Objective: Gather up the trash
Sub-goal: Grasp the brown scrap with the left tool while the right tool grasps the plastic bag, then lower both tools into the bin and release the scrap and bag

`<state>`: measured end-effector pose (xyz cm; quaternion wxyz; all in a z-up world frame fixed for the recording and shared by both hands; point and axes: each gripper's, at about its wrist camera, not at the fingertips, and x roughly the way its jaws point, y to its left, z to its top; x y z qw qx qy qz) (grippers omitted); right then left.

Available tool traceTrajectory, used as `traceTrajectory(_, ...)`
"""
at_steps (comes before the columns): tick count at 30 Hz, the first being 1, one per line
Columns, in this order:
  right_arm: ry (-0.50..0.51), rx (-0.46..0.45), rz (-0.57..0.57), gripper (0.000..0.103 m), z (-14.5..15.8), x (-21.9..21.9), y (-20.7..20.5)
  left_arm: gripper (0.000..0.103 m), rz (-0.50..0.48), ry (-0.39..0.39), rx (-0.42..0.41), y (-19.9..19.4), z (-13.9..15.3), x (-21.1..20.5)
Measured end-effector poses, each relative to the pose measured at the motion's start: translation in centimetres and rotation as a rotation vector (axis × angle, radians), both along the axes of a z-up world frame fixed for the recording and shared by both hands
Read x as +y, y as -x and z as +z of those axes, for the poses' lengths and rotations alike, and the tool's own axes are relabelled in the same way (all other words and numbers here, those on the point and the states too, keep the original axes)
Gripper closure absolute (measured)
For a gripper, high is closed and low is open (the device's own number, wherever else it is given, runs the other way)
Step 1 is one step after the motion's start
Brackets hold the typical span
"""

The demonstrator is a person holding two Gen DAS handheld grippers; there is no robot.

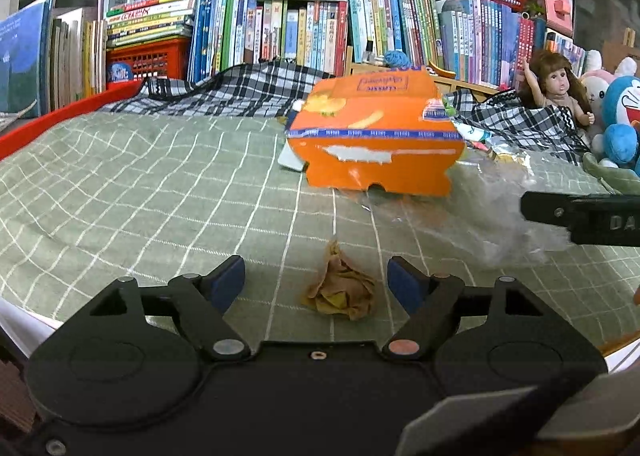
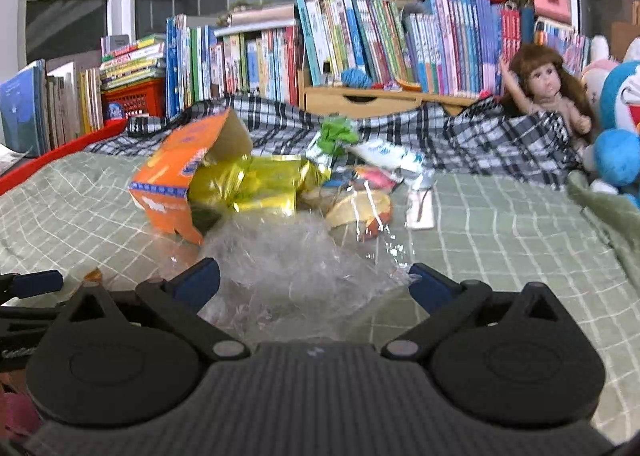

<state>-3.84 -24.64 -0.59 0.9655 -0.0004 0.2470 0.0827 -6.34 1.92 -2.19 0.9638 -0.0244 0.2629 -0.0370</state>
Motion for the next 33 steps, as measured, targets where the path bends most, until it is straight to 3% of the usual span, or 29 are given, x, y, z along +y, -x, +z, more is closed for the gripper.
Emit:
traceTrajectory(3,-0.029,0.036,0.028,0.001,-0.9,0.0,-0.4,0.028,-0.007,-0.020,-0.020,0.1,-0.5,-0.2)
traceTrajectory(5,-0.084,0.072,0.048,0.012,-1.5,-0.4,-0.4,0.033,-0.009,-0.044,-0.029,0.3,-0.7,-0.4)
traceTrajectory(6,-0.121,0.080,0.050,0.023,-1.8,-0.6,-0.3,0.045,-0.015,-0.050,-0.033,0.5,-0.7,-0.6)
traceTrajectory(7,-0.150,0.085,0.054,0.026,-1.8,-0.9,-0.1,0.060,-0.023,-0.053,-0.037,0.7,-0.7,-0.7)
traceTrajectory(9,-0.177,0.078,0.054,0.040,-1.5,-1.2,0.6,0.075,-0.043,-0.048,-0.036,0.9,-0.4,-1.0)
traceTrajectory(10,-0.182,0.069,0.052,0.042,-1.2,-1.2,1.1,0.076,-0.044,-0.051,-0.037,1.0,-0.3,-1.2)
traceTrajectory(15,-0.170,0.011,0.056,0.051,0.8,-1.2,3.3,0.078,-0.069,-0.044,-0.052,1.8,0.7,-1.6)
traceTrajectory(22,-0.111,-0.071,0.063,0.051,2.8,-1.5,7.0,0.079,-0.118,0.016,-0.071,3.6,2.8,-1.1)
traceTrajectory(33,-0.137,0.017,0.127,0.051,1.1,-1.8,12.5,0.079,-0.151,0.082,0.014,7.8,3.3,1.1)
